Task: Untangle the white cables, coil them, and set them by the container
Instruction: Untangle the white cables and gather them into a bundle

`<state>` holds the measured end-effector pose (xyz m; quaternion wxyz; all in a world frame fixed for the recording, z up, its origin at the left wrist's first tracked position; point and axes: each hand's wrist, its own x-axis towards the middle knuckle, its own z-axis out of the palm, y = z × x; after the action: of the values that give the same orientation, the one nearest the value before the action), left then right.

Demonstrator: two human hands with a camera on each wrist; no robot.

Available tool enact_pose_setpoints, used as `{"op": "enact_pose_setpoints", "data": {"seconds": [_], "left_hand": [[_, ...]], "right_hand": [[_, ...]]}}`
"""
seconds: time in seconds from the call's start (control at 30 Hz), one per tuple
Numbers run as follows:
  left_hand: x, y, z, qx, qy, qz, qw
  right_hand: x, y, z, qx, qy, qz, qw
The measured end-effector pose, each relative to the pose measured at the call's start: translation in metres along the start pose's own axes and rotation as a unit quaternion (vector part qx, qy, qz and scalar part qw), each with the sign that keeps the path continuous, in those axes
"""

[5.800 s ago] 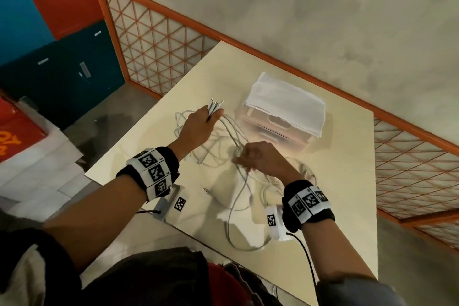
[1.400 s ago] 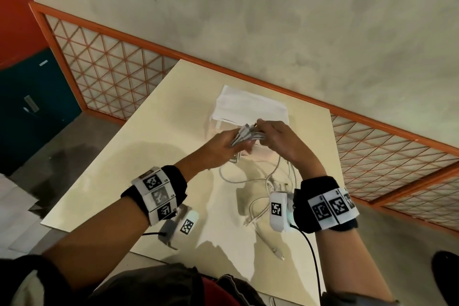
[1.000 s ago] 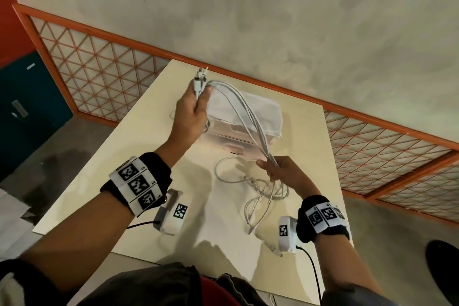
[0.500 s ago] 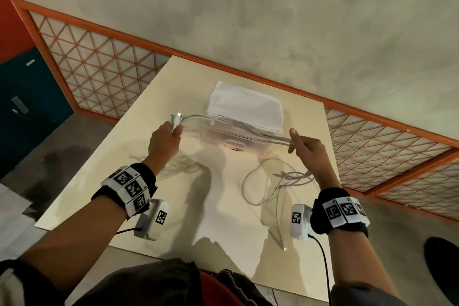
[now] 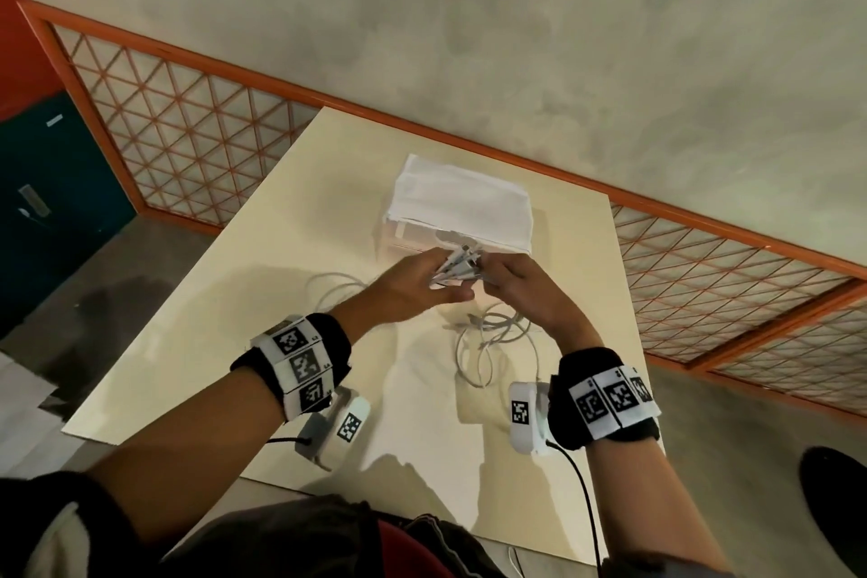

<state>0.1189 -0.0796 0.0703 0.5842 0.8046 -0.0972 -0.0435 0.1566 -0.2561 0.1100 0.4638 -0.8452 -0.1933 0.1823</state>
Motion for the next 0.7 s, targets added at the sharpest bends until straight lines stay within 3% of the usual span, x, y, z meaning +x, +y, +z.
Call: {"op": "enact_pose_setpoints", "data": {"seconds": [0.13, 0.23, 0.37, 0.53, 0.7], "left_hand": [[0.003, -0.006, 0.0, 0.026, -0.009, -0.009, 1.0], [0.004, 0.002, -0.009, 0.067, 0.037, -0.004, 0.997], [0.001, 0.008, -0.011, 0.101, 0.05, 0.039, 0.993], [-0.003, 0.009, -0.017, 0.084, 0.119, 0.064, 0.987], [-0.004, 0.011, -0.03, 0.084, 0.138, 0.066, 0.985]], "right_hand": [[-0.004, 0.008, -0.004, 0.0, -0.012, -0.014, 1.0], [-0.012, 0.03, -0.008, 0.008, -0.007, -0.01, 1.0], [-0.01, 0.056, 0.0, 0.024, -0.007, 0.013, 1.0], [-0.006, 0.081, 0.002, -0.029, 0.017, 0.007, 0.999], [-0.009, 0.094, 0.01, -0.023, 0.024, 0.034, 0.999]]}}
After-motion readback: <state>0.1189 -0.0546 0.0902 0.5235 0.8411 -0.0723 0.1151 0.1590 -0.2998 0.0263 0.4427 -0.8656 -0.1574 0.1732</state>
